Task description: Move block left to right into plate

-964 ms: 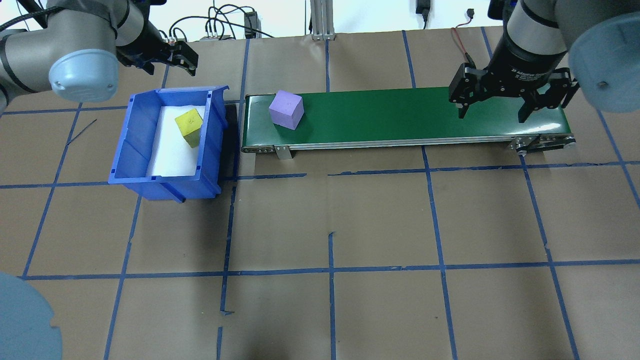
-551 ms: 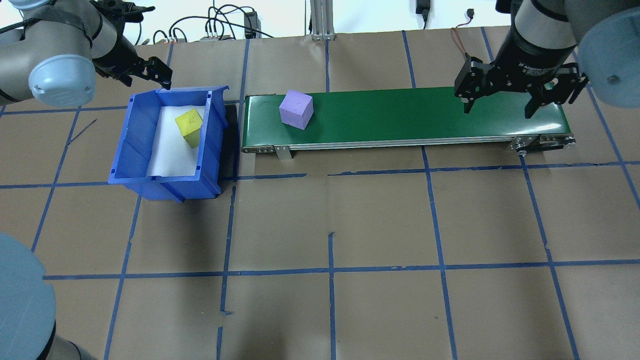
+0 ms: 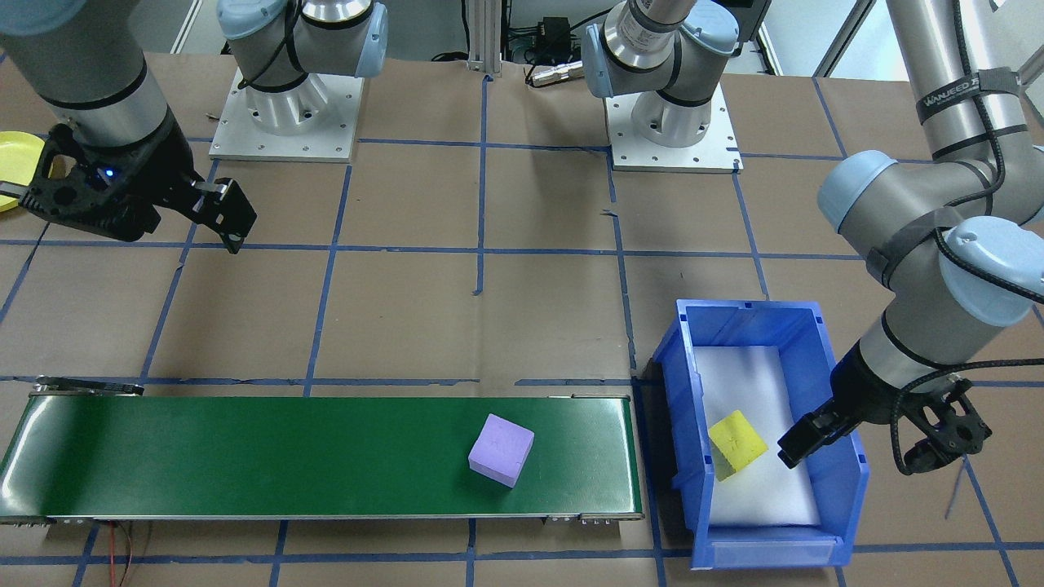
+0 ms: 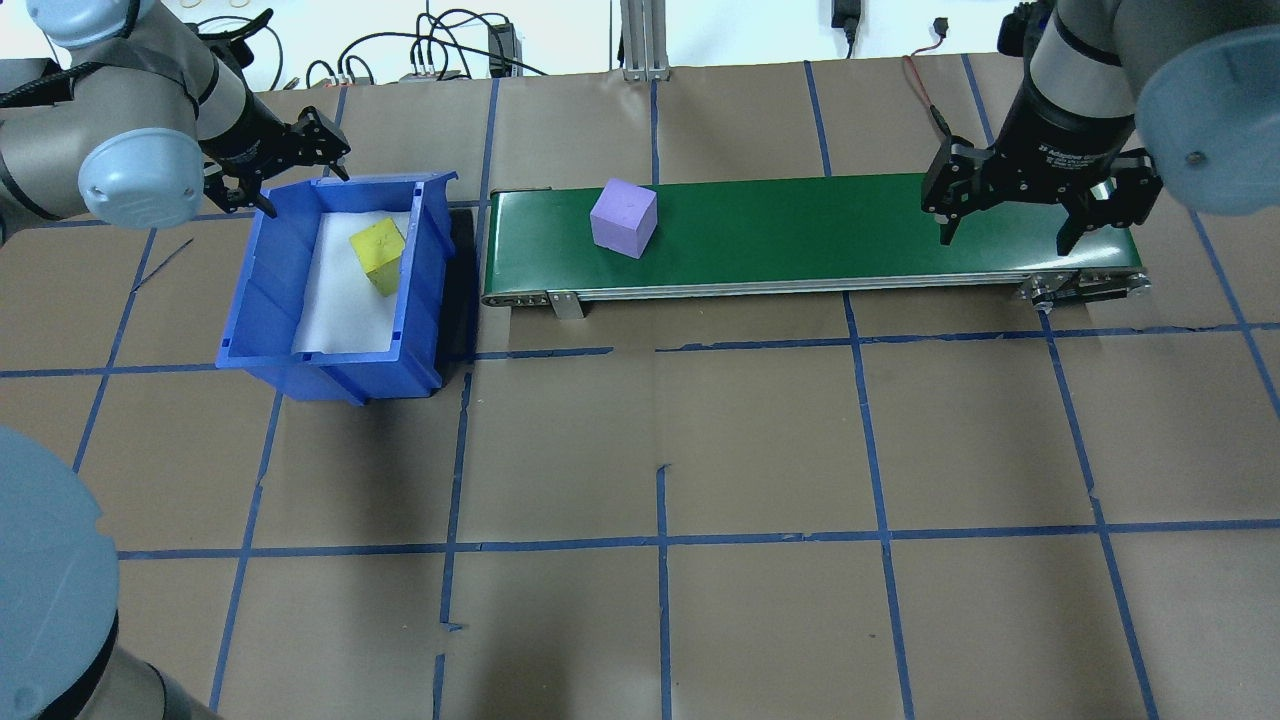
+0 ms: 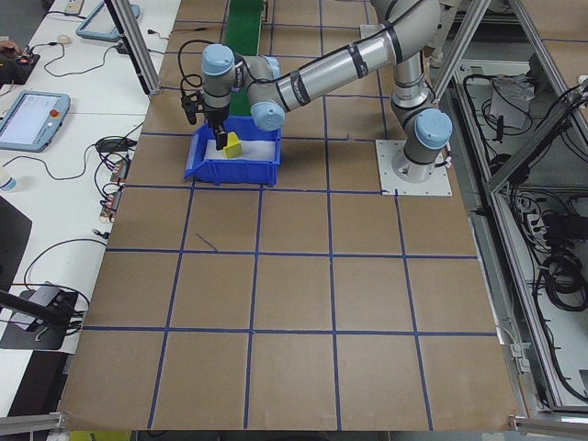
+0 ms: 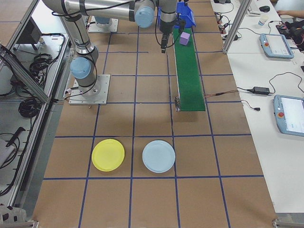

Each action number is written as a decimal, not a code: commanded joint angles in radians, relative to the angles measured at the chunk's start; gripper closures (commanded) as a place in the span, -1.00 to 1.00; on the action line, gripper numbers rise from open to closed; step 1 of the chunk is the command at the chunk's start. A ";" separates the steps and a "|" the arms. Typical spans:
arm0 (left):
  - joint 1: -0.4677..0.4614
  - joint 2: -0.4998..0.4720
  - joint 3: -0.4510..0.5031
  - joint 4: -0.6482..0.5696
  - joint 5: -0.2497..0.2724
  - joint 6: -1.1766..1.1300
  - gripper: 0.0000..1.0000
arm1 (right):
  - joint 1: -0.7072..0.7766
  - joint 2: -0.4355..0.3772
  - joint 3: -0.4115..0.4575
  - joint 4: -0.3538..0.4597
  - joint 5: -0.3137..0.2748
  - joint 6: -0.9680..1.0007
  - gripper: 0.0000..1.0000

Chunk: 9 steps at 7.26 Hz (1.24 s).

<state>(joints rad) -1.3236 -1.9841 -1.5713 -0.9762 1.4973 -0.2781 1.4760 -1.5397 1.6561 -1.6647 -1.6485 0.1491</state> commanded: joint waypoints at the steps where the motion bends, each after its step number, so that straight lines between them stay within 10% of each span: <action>1: -0.002 -0.008 -0.009 0.002 -0.029 -0.182 -1.00 | -0.054 0.053 0.059 -0.132 -0.004 -0.003 -1.00; 5: -0.046 -0.054 -0.006 0.040 -0.068 -0.254 -1.00 | -0.150 0.159 0.059 -0.308 0.036 -0.009 -1.00; 9: -0.046 -0.090 -0.030 0.034 -0.066 -0.237 -1.00 | -0.259 0.217 0.053 -0.354 0.212 -0.134 -1.00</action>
<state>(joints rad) -1.3695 -2.0655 -1.5862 -0.9400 1.4300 -0.5185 1.2421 -1.3418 1.7102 -2.0007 -1.4946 0.0463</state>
